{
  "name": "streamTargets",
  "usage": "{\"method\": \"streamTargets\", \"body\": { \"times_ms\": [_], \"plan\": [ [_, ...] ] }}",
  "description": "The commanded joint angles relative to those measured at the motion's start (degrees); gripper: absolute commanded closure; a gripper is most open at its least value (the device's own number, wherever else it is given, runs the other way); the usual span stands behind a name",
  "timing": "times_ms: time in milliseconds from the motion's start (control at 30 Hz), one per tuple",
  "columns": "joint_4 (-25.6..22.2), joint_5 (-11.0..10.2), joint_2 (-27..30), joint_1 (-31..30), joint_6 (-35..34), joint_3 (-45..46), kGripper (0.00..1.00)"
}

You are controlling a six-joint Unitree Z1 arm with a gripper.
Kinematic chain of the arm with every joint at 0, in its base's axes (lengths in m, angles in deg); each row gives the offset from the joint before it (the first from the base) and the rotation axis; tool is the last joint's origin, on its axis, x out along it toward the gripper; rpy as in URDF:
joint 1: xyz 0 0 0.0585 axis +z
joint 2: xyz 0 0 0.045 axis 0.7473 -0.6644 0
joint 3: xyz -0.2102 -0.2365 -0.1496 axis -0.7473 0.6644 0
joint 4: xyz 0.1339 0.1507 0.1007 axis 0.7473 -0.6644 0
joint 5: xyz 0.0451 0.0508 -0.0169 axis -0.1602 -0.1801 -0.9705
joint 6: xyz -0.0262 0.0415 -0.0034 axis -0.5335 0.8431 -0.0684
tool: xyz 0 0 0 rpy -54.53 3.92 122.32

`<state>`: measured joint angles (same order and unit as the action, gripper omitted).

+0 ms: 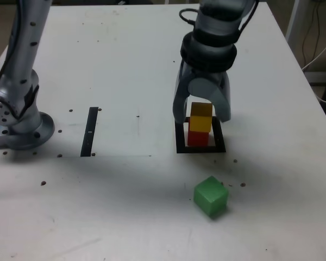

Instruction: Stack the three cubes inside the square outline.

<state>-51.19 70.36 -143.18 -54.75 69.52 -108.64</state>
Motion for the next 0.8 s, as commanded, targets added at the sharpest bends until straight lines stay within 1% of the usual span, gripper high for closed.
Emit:
{"method": "streamTargets", "body": {
  "times_ms": [0,400,600,767],
  "plan": [
    [-0.1,-0.7,1.7,0.1,0.1,0.4,0.01],
    [-1.9,-2.4,6.2,-1.0,0.0,0.6,0.00],
    [-2.8,-2.5,7.2,-2.5,-0.2,0.6,0.01],
    [-3.0,-2.1,7.2,-5.0,-0.6,0.5,0.01]
  ]
}}
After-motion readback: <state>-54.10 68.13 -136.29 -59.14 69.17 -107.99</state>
